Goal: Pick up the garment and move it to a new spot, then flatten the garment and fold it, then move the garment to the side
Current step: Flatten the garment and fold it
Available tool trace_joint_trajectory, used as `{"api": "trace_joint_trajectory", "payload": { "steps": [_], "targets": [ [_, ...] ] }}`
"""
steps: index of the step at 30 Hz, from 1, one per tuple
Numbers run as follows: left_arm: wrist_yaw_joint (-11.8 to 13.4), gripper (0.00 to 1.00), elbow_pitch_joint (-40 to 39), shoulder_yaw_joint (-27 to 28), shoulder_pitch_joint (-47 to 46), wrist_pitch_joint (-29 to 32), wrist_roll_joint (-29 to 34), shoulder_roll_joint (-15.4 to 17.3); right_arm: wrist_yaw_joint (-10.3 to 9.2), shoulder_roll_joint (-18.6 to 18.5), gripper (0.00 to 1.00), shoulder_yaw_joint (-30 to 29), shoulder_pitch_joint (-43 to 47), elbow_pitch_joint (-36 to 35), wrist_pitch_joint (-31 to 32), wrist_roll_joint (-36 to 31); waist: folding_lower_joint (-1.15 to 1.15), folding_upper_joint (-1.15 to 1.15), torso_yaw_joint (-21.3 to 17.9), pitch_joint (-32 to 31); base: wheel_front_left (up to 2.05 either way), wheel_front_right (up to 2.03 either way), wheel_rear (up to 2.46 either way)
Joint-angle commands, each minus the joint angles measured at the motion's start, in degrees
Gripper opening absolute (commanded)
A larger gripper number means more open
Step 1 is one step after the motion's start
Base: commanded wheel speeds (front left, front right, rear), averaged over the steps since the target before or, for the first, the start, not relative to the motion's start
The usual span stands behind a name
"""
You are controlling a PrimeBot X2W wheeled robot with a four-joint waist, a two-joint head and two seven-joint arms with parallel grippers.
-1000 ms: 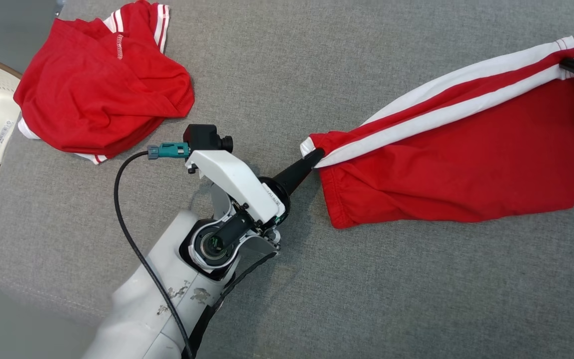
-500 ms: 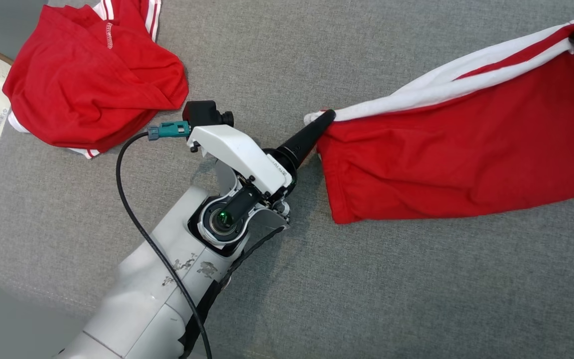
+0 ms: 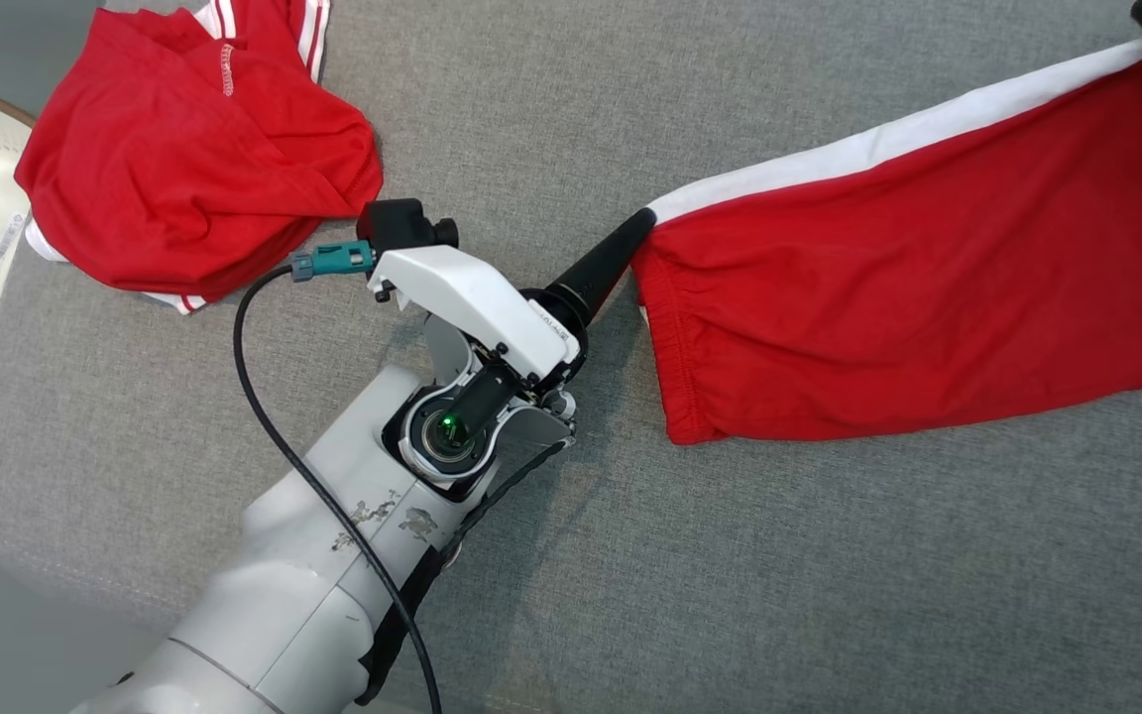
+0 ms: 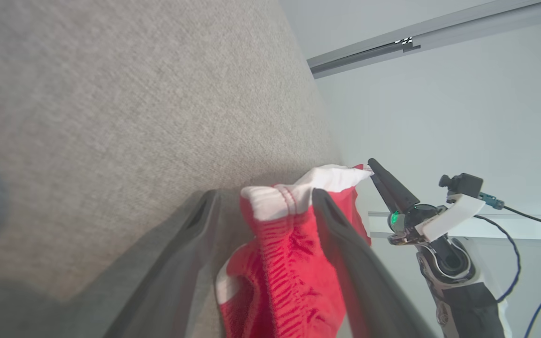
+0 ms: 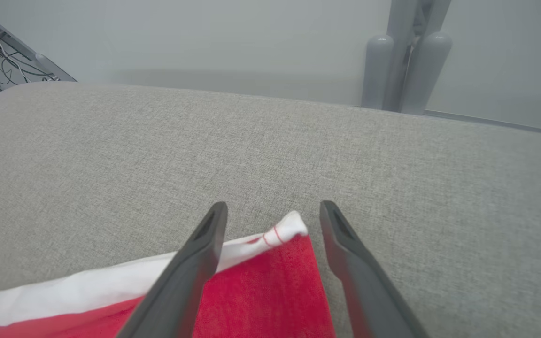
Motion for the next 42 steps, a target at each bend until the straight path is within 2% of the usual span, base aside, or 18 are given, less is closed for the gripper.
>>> {"api": "trace_joint_trajectory", "payload": {
  "steps": [1,6,13,19,21,25,29,30,33,37,42],
  "targets": [
    [-0.3,1.0,0.9,-0.3,-0.4,-0.5,0.2,0.5,-0.01,-0.3,1.0,0.1,0.5,0.2,-1.4,-0.6,0.0,0.0,-0.2,-0.4,0.0,0.0,0.0],
    [-1.4,1.0,3.2,-1.7,-1.0,-4.6,3.6,0.8,-0.01,0.6,1.0,-0.1,2.1,1.7,-9.4,-1.6,0.0,0.0,-1.6,-3.2,0.0,0.0,0.0],
    [-1.7,1.0,6.1,-4.2,1.0,-17.2,13.0,3.3,-0.01,1.6,1.0,-0.1,8.0,-0.3,-22.3,-2.1,0.0,0.0,-5.6,-8.9,0.0,0.0,0.0],
    [0.0,1.0,5.6,-3.0,3.9,-22.3,21.3,6.2,-0.01,2.2,1.0,0.2,13.1,-0.9,-30.5,-5.4,0.0,0.0,-9.5,-13.7,0.0,0.0,0.0],
    [1.3,1.0,3.7,0.9,5.0,-22.4,27.1,7.6,-0.01,2.3,1.0,-1.6,14.5,-1.0,-31.3,-6.7,0.0,0.0,-10.6,-15.0,0.0,0.0,0.0],
    [5.0,1.0,-2.8,10.2,12.0,-22.4,41.6,8.3,-0.01,1.9,1.0,-9.7,18.0,-5.2,-31.5,-15.9,0.0,0.0,-12.8,-17.1,0.0,0.0,0.0],
    [7.6,1.0,-10.0,17.5,20.2,-22.4,55.0,7.7,-0.01,4.0,1.0,-22.6,26.4,-11.7,-31.4,-26.7,0.0,0.0,-14.6,-19.1,0.0,0.0,0.0],
    [7.6,1.0,-10.0,17.5,20.2,-22.4,55.0,7.7,-0.01,4.0,1.0,-22.6,26.4,-11.7,-31.4,-26.7,0.0,0.0,-14.6,-19.1,0.0,0.0,0.0],
    [7.8,1.0,-14.2,21.5,25.9,-22.4,63.1,7.2,-0.01,7.1,1.0,-31.9,34.8,-16.6,-31.4,-34.4,0.0,0.0,-15.7,-20.7,0.0,0.0,0.0],
    [7.2,1.0,-18.1,26.2,32.0,-22.4,70.5,5.6,-0.01,12.4,1.0,-42.0,44.9,-22.7,-31.4,-41.7,0.0,0.0,-16.5,-22.3,0.0,0.0,0.0],
    [5.6,1.0,-20.6,31.0,38.5,-22.4,76.1,3.1,-0.01,18.5,1.0,-48.8,54.6,-27.7,-31.4,-47.1,0.0,0.0,-17.1,-23.8,0.0,0.0,0.0]
  ]
}}
